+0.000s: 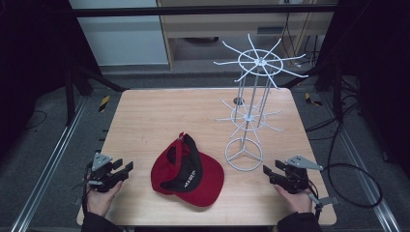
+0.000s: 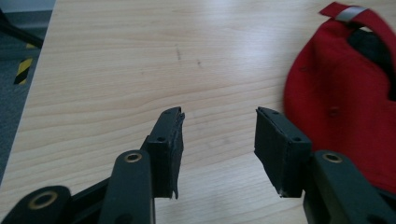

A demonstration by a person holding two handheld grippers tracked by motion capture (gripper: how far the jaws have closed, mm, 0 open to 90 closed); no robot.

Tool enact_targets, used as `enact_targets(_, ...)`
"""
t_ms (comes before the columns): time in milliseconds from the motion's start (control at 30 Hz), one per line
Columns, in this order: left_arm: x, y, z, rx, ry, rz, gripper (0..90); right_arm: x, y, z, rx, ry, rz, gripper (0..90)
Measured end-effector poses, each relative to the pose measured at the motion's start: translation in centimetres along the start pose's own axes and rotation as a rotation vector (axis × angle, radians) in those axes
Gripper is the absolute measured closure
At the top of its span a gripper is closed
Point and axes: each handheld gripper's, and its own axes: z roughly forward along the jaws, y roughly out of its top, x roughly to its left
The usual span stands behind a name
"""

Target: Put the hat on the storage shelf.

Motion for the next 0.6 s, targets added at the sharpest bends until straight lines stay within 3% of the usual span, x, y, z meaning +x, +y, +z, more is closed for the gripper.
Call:
enact_targets(100,-0.6,0.2,-0.2,-0.003,-0.016,0.004,50.9,0.4,0.1,0.0,0.005,0.026,-0.016,48.1)
enact_targets(167,-1.2,0.5,-0.6,-0.006,-0.023,0.023,48.9,1.1,0.2,0.2,0.010,0.058,-0.020,49.3)
enact_targets(400,-2.5,1.1,-1.2,-0.009,-0.066,0.032,45.8,3.4,0.9,0.9,0.028,0.119,-0.054,51.1)
enact_targets(533,-3.8,1.5,-1.3,-0.006,-0.104,0.035,45.8,5.8,1.8,2.0,0.041,0.185,-0.080,51.8)
enact_targets(567,-3.8,1.5,-1.3,-0.006,-0.104,0.035,45.4,5.8,1.8,2.0,0.041,0.185,-0.080,51.8)
enact_targets(600,-4.5,1.6,-1.2,0.004,-0.112,0.050,45.0,6.8,2.1,2.6,0.049,0.206,-0.099,51.8)
